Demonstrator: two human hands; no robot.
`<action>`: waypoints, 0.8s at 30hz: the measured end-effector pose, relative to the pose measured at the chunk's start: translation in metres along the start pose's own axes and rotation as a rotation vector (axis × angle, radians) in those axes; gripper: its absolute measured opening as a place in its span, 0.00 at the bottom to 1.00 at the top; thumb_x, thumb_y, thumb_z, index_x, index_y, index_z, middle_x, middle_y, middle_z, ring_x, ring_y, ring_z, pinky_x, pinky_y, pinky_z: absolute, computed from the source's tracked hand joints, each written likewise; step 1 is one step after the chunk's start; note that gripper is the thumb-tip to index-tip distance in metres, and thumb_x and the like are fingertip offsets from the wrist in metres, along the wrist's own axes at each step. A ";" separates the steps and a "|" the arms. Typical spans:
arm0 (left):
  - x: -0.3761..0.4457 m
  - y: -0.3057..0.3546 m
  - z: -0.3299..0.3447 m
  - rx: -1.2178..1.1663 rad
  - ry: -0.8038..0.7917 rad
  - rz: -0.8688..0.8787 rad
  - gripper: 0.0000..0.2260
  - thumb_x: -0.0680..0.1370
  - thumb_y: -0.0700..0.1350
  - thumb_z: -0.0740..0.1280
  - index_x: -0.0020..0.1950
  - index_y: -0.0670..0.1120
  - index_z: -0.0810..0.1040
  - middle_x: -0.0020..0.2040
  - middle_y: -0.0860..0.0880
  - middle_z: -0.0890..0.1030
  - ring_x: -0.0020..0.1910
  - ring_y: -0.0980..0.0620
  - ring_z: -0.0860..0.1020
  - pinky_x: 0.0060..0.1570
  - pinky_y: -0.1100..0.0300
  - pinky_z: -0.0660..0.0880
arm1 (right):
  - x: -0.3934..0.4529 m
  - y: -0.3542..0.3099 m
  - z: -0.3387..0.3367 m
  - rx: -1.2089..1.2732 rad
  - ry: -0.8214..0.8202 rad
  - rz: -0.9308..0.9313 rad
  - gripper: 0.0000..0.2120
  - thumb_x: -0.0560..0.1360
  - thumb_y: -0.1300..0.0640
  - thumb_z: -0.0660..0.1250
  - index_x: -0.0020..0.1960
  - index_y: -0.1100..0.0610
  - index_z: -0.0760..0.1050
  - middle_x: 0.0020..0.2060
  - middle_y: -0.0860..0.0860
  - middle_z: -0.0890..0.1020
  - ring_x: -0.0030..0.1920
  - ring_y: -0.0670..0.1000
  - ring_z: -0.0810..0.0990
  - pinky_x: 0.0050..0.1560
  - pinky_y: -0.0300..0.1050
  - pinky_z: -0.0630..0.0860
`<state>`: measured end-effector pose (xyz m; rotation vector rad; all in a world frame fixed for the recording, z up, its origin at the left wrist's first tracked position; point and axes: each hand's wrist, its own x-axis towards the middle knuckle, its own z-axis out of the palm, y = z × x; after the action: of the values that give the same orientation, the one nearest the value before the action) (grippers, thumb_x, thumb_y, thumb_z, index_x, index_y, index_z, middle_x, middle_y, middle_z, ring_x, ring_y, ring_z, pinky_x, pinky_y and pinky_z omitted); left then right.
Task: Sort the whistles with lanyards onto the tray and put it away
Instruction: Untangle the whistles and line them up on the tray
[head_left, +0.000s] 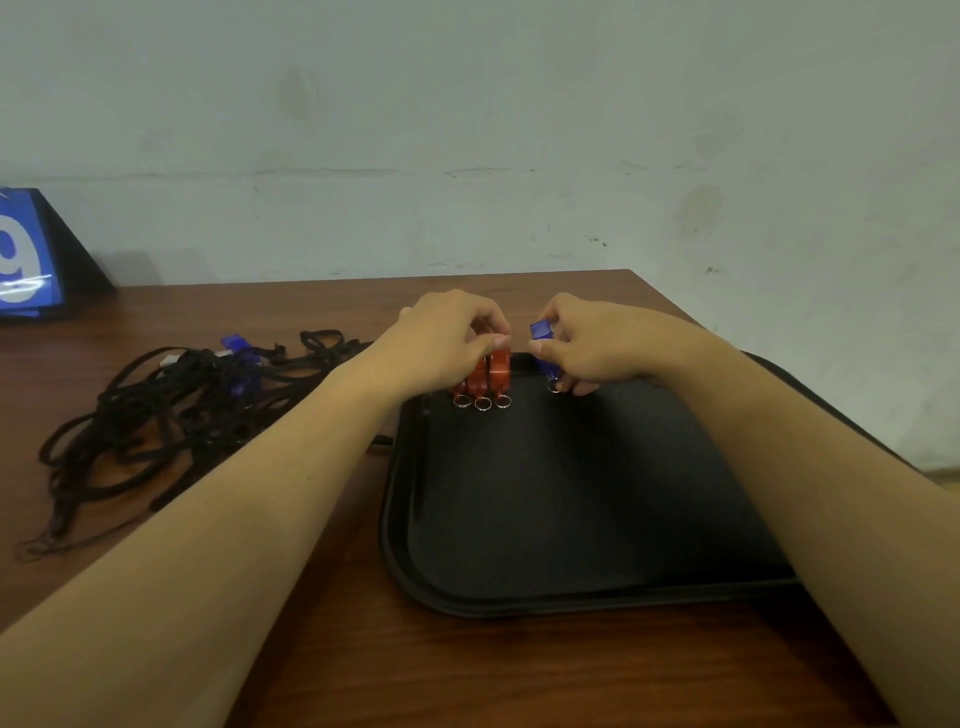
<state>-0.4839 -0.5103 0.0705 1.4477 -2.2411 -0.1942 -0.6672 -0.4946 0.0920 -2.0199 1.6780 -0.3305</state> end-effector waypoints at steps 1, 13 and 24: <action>0.000 0.000 0.000 0.003 0.002 0.001 0.02 0.82 0.51 0.66 0.52 0.58 0.79 0.43 0.62 0.75 0.41 0.61 0.72 0.62 0.42 0.73 | 0.000 0.000 0.000 0.001 0.000 0.000 0.18 0.85 0.49 0.60 0.70 0.56 0.62 0.45 0.54 0.84 0.47 0.52 0.86 0.45 0.44 0.84; -0.009 0.006 -0.013 0.209 -0.146 0.082 0.16 0.80 0.61 0.65 0.67 0.63 0.75 0.68 0.59 0.74 0.69 0.49 0.63 0.63 0.44 0.64 | 0.003 0.001 0.000 0.007 0.000 0.025 0.17 0.85 0.50 0.59 0.70 0.57 0.62 0.43 0.54 0.84 0.48 0.53 0.86 0.50 0.48 0.84; -0.006 0.007 -0.009 0.298 -0.156 0.030 0.18 0.77 0.64 0.67 0.63 0.58 0.78 0.64 0.56 0.75 0.68 0.48 0.65 0.63 0.44 0.63 | -0.004 -0.009 0.000 0.081 -0.036 0.046 0.18 0.85 0.52 0.58 0.73 0.57 0.63 0.48 0.57 0.82 0.52 0.54 0.85 0.53 0.48 0.84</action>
<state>-0.4837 -0.5006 0.0786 1.5955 -2.5003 0.0412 -0.6605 -0.4892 0.0972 -1.9150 1.6597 -0.3390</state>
